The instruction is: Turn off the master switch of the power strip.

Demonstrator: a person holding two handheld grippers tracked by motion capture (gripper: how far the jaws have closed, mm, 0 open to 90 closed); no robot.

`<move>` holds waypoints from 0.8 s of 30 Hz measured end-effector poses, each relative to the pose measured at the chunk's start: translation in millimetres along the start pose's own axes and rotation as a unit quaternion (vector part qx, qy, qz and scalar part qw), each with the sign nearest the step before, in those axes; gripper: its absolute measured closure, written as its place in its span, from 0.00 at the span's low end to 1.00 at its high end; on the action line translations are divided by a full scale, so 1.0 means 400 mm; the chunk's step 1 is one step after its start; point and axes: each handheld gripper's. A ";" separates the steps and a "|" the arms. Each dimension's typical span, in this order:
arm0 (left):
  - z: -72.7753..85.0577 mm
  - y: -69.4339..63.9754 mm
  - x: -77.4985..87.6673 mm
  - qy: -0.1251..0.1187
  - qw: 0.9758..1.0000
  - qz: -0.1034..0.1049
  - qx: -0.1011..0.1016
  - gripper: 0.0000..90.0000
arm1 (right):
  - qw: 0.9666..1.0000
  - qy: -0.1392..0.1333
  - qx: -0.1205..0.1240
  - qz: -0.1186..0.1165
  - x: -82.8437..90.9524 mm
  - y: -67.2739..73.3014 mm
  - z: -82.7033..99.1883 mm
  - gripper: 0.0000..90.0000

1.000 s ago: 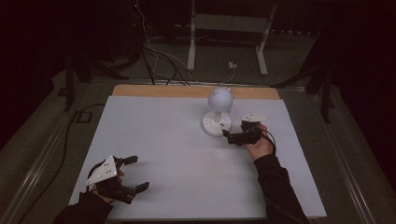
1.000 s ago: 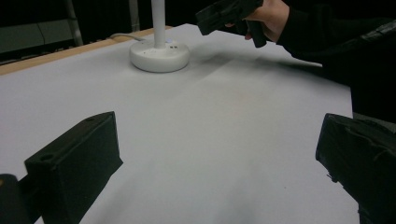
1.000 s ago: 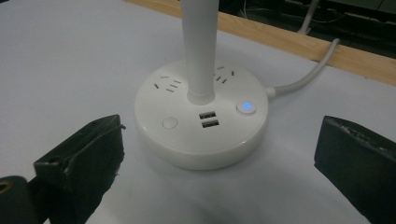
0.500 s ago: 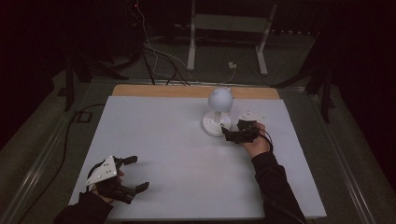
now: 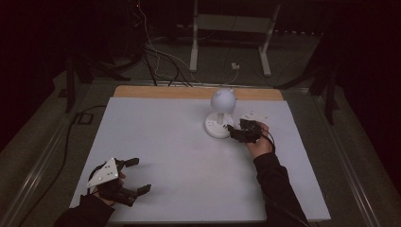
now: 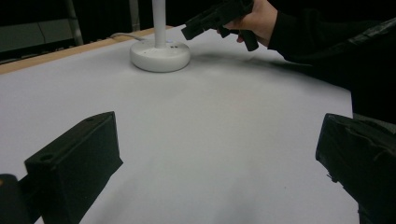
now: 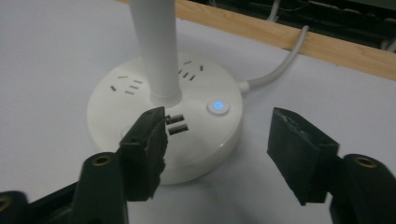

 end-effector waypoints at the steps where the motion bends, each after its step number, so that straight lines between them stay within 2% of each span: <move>1: 0.000 0.000 0.000 0.000 1.000 0.000 0.000 0.00 | 1.000 -0.001 0.004 0.005 -0.001 0.000 0.000 0.48; 9: 0.000 0.000 0.000 0.000 1.000 0.000 0.000 0.00 | 1.000 -0.003 -0.009 0.022 -0.006 -0.006 -0.007 0.67; 15: 0.000 0.000 0.000 -0.001 1.000 0.001 0.000 0.00 | 0.999 0.009 -0.018 0.036 -0.015 -0.007 -0.014 0.85; 18: 0.000 0.001 0.000 -0.001 1.000 0.001 0.000 0.00 | 0.999 0.012 -0.020 0.044 -0.019 -0.004 -0.017 0.99; 24: 0.000 0.000 0.000 -0.001 1.000 0.001 0.001 0.00 | 0.999 0.006 -0.027 0.039 -0.030 -0.002 -0.022 1.00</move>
Point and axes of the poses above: each handheld gripper's, and its own axes: x roughly backward along the jaws, z roughly out of its underside, y roughly to its left, and after that the axes turned 2 degrees about x, right-handed
